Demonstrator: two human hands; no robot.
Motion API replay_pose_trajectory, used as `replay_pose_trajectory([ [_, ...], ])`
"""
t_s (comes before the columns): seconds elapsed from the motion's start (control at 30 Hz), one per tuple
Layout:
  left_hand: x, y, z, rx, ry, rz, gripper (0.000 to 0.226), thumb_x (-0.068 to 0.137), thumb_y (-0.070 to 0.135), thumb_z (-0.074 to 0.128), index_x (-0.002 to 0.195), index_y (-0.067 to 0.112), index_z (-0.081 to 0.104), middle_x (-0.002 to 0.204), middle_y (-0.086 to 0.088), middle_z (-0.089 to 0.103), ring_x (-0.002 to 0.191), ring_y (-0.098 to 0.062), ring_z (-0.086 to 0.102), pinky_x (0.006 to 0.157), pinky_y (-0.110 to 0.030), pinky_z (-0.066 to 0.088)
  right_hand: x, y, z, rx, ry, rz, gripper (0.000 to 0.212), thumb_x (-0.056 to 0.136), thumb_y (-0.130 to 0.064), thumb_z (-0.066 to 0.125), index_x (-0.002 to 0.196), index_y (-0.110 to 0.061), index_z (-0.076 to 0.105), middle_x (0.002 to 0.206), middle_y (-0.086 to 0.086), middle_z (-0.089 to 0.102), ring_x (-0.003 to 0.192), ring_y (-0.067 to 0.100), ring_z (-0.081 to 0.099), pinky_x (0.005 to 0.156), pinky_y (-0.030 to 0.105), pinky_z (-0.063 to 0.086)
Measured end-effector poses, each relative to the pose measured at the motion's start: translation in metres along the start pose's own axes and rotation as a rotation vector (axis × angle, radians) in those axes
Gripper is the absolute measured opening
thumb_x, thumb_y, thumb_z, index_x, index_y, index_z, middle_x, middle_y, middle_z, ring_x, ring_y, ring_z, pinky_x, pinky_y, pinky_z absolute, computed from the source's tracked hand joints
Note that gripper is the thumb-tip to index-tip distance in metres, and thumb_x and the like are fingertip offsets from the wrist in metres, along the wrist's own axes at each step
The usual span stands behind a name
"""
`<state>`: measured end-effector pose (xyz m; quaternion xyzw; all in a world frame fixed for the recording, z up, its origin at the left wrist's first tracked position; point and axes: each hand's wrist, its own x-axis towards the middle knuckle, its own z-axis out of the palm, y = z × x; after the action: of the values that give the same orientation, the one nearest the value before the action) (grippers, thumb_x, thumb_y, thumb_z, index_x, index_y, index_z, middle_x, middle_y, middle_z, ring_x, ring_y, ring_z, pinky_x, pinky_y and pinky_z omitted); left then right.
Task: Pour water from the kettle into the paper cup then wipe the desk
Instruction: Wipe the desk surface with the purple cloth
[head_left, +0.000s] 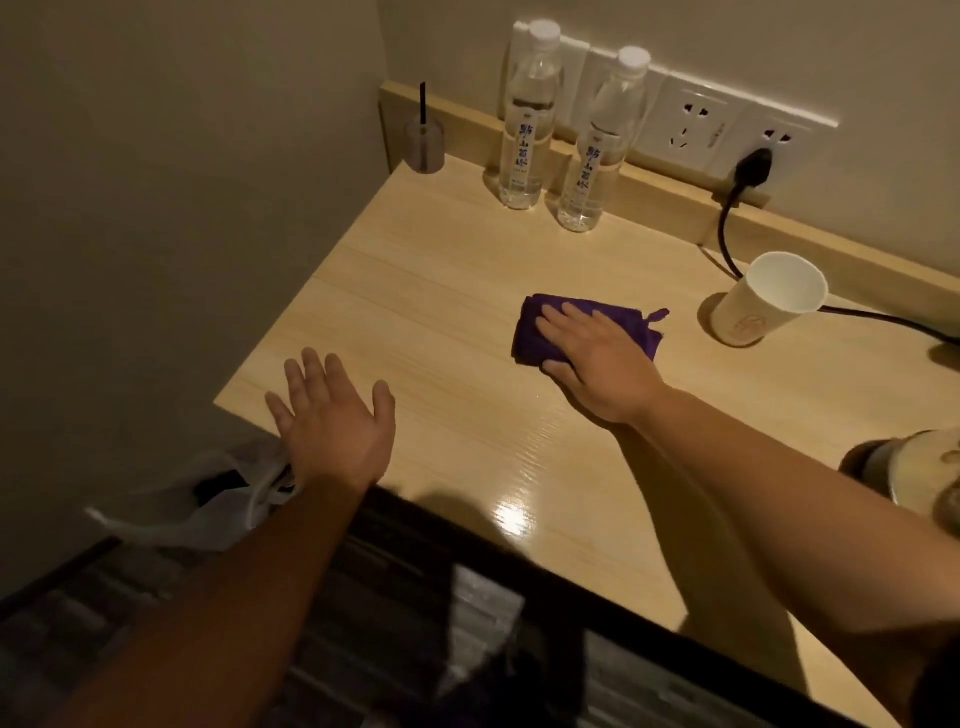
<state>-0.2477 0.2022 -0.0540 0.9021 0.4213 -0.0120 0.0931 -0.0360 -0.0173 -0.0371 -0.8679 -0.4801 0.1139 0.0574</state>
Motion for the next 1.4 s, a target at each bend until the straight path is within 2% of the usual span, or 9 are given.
replay_pose_trajectory([
  [0.5,0.003,0.000,-0.007,0.062,-0.172,0.013,0.084,0.094,0.063,0.011,0.153,0.004,0.003,0.162,-0.016,-0.007,0.148,-0.033,-0.010,0.116,-0.056,-0.006,-0.239,-0.120,0.057,0.134,-0.006,0.148,0.057,0.094,-0.046,0.036,0.143,-0.019,0.040,0.151,-0.001,0.037,0.141,0.017,0.028,0.118,0.038,0.016],
  [0.6,0.002,-0.002,-0.013,0.073,-0.212,0.014,0.084,0.094,0.063,0.012,0.153,0.005,0.002,0.162,-0.015,-0.009,0.147,-0.032,-0.011,0.117,-0.056,-0.006,-0.268,-0.140,0.052,0.456,0.037,0.272,0.061,0.094,-0.059,0.028,0.144,-0.027,0.038,0.152,-0.009,0.033,0.143,0.006,0.021,0.117,0.024,0.008],
  [0.7,-0.005,0.006,-0.018,0.069,-0.183,0.034,0.080,0.096,0.060,0.013,0.153,0.005,0.006,0.162,-0.016,-0.005,0.148,-0.031,-0.009,0.117,-0.055,-0.006,-0.284,-0.146,0.022,1.017,0.074,0.569,0.042,0.094,-0.054,0.036,0.134,-0.045,0.046,0.136,-0.020,0.054,0.129,0.000,0.044,0.108,0.023,0.032],
  [0.8,-0.024,0.032,-0.016,0.054,-0.163,0.132,0.077,0.096,0.058,0.011,0.153,0.005,0.007,0.162,-0.015,-0.002,0.148,-0.030,-0.007,0.117,-0.053,-0.005,-0.289,-0.128,-0.011,1.487,0.200,0.784,0.035,0.096,-0.040,0.044,0.123,-0.027,0.061,0.113,-0.002,0.072,0.105,0.019,0.067,0.095,0.041,0.050],
  [0.9,-0.038,0.059,-0.009,0.000,-0.193,0.175,0.077,0.097,0.057,0.009,0.153,0.006,0.006,0.162,-0.013,-0.004,0.148,-0.028,-0.007,0.118,-0.051,-0.004,-0.275,-0.094,-0.048,1.632,0.386,0.905,0.031,0.097,-0.037,0.046,0.116,-0.019,0.063,0.108,0.007,0.073,0.102,0.026,0.068,0.093,0.045,0.050],
  [1.03,-0.040,0.068,0.000,-0.033,-0.190,0.139,0.076,0.097,0.056,0.010,0.153,0.005,0.009,0.162,-0.013,-0.001,0.149,-0.027,-0.006,0.118,-0.050,-0.003,-0.233,-0.029,-0.085,1.052,0.474,0.770,0.029,0.098,-0.041,0.043,0.110,-0.027,0.064,0.097,0.003,0.070,0.098,0.034,0.063,0.084,0.047,0.048],
  [1.13,-0.043,0.066,0.008,-0.009,-0.121,0.167,0.074,0.099,0.053,0.015,0.152,0.003,0.013,0.162,-0.016,0.003,0.149,-0.029,-0.003,0.118,-0.050,-0.002,-0.182,0.018,-0.088,0.466,0.386,0.525,0.042,0.098,-0.033,0.046,0.140,-0.027,0.043,0.128,-0.008,0.057,0.117,0.015,0.050,0.095,0.034,0.041],
  [1.23,-0.045,0.066,0.013,0.022,-0.080,0.183,0.075,0.098,0.054,0.015,0.152,0.002,0.013,0.161,-0.018,0.005,0.148,-0.030,-0.002,0.118,-0.051,-0.002,-0.127,0.057,-0.050,0.040,0.185,0.348,0.054,0.096,-0.031,0.051,0.146,-0.023,0.033,0.151,0.001,0.038,0.141,0.023,0.030,0.113,0.045,0.028],
  [1.4,-0.044,0.068,0.018,0.041,-0.049,0.179,0.075,0.098,0.055,0.018,0.151,0.001,0.015,0.161,-0.019,0.007,0.148,-0.031,0.000,0.117,-0.051,0.000,-0.100,0.081,-0.003,-0.097,0.053,0.263,0.057,0.099,-0.043,0.038,0.150,-0.021,0.026,0.157,0.002,0.028,0.144,0.025,0.021,0.117,0.042,0.017],
])
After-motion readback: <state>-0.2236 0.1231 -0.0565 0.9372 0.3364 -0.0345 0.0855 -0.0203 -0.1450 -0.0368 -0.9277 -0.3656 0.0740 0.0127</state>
